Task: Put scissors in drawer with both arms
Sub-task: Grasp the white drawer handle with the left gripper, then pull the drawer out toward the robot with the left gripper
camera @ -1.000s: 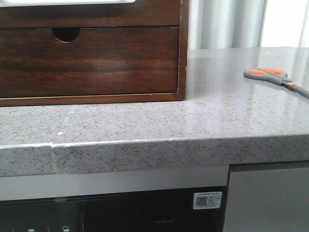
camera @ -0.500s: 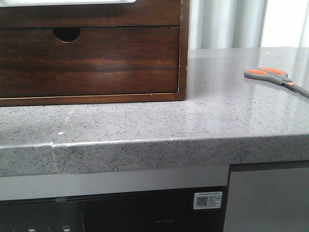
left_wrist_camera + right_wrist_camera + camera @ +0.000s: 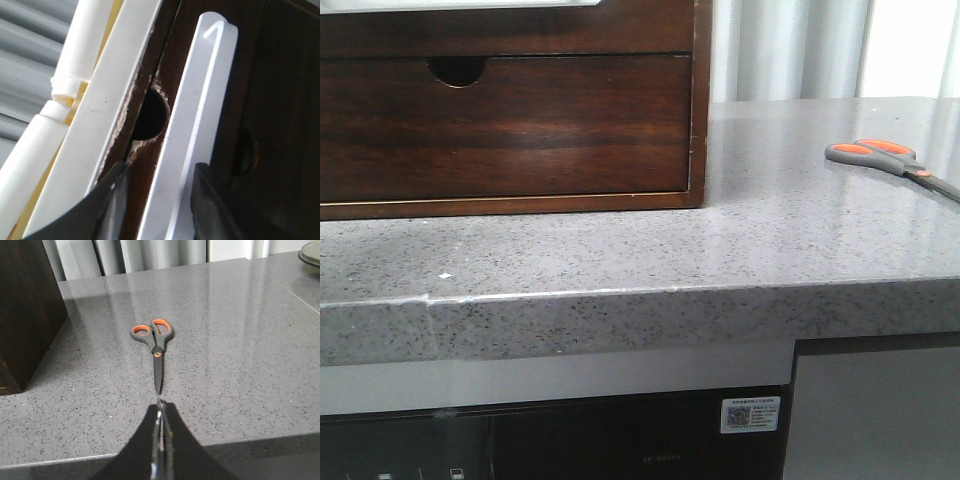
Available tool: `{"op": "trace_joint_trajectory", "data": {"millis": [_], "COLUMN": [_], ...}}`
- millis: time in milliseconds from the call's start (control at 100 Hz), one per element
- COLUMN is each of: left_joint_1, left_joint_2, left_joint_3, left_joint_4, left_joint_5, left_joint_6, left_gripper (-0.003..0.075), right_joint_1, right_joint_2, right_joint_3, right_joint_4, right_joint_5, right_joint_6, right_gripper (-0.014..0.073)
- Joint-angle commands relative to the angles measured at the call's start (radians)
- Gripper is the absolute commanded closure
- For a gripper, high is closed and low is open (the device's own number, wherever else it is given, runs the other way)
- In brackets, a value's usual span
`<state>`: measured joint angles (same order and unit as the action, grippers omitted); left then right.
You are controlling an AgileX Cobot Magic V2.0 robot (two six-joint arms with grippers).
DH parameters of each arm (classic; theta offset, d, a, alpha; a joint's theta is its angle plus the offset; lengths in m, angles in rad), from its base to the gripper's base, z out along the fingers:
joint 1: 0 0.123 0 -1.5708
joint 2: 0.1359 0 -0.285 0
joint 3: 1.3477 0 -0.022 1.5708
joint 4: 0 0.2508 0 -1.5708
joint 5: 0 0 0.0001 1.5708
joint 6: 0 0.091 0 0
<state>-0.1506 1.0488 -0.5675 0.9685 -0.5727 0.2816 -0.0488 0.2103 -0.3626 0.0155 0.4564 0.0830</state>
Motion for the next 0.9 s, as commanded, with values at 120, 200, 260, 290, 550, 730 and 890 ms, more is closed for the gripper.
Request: {"op": "trace_joint_trajectory", "data": {"millis": [120, 200, 260, 290, 550, 730, 890], "left_joint_1": [-0.007, -0.007, -0.007, -0.007, -0.007, -0.007, -0.028], "left_joint_2": [0.031, 0.043, 0.051, 0.056, 0.096, 0.098, 0.098], "left_joint_3": [-0.054, -0.056, -0.059, -0.061, -0.102, -0.104, -0.083], "left_joint_4": [0.078, 0.077, 0.077, 0.075, 0.072, 0.077, 0.085], "left_joint_5": [-0.038, -0.030, -0.029, -0.027, 0.029, 0.025, 0.029], "left_joint_6": [0.009, 0.009, 0.009, 0.009, 0.009, 0.007, 0.005], "left_gripper": [0.0446, 0.0446, 0.0446, 0.0446, 0.0447, 0.0570, 0.0729], "right_joint_1": [0.000, 0.000, 0.000, 0.000, 0.000, 0.000, 0.000], "right_joint_2": [0.019, 0.019, 0.019, 0.019, 0.019, 0.019, 0.019], "right_joint_3": [-0.035, -0.035, -0.035, -0.035, -0.035, -0.035, -0.035], "right_joint_4": [-0.005, -0.005, -0.005, -0.005, -0.005, -0.005, -0.005], "right_joint_5": [-0.075, -0.075, -0.075, -0.075, -0.075, -0.075, -0.075], "right_joint_6": [-0.002, -0.002, -0.002, -0.002, -0.002, -0.002, -0.002], "right_gripper": [0.0659, 0.0659, 0.0659, 0.0659, 0.0659, 0.0659, 0.0659]}}
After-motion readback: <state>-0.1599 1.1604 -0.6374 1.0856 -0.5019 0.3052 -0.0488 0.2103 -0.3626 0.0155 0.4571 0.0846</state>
